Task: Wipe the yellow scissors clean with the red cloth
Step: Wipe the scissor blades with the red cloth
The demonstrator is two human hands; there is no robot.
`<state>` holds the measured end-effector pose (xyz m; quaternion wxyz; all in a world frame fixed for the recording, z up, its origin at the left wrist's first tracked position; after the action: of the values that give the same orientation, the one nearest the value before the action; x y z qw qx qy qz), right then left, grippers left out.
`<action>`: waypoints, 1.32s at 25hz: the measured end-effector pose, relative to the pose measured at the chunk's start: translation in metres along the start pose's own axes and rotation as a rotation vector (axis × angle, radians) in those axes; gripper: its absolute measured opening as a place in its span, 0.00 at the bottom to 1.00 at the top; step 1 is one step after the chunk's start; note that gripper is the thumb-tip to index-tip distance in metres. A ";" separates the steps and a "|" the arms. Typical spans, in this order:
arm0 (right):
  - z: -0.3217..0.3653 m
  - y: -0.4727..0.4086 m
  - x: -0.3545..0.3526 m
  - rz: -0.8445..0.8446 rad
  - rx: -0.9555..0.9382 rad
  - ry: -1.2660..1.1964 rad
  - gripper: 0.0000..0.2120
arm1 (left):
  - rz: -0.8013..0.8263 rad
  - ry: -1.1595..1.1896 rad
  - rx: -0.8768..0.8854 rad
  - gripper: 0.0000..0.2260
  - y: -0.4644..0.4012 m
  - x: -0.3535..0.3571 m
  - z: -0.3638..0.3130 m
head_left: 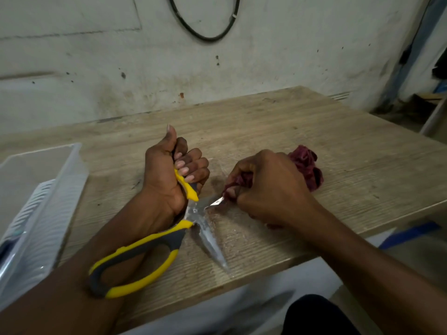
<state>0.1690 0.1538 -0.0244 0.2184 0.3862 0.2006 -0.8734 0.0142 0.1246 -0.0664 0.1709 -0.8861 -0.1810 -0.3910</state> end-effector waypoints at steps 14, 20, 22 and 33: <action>0.008 0.002 0.008 0.029 0.018 0.081 0.04 | -0.069 -0.014 0.047 0.27 0.001 -0.003 -0.005; 0.018 0.005 0.009 0.027 -0.031 0.102 0.05 | -0.072 -0.020 0.056 0.27 0.000 -0.005 -0.006; 0.010 -0.002 0.006 0.022 0.020 0.164 0.05 | -0.080 -0.019 0.057 0.28 0.001 -0.005 -0.006; 0.024 0.007 0.010 0.068 -0.013 0.173 0.07 | -0.098 -0.052 0.079 0.27 0.001 -0.006 -0.009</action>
<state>0.1529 0.1332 -0.0184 0.2322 0.4652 0.2113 -0.8276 0.0057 0.1185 -0.0656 0.1819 -0.8785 -0.2437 -0.3684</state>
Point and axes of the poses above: each hand's wrist, its own y-axis away from the middle knuckle, its own x-axis out of the palm, z = x × y, the point moved 9 cm from there along -y, towards the middle knuckle, and after that the axes turned 12 degrees about x, right-handed, at the moved point
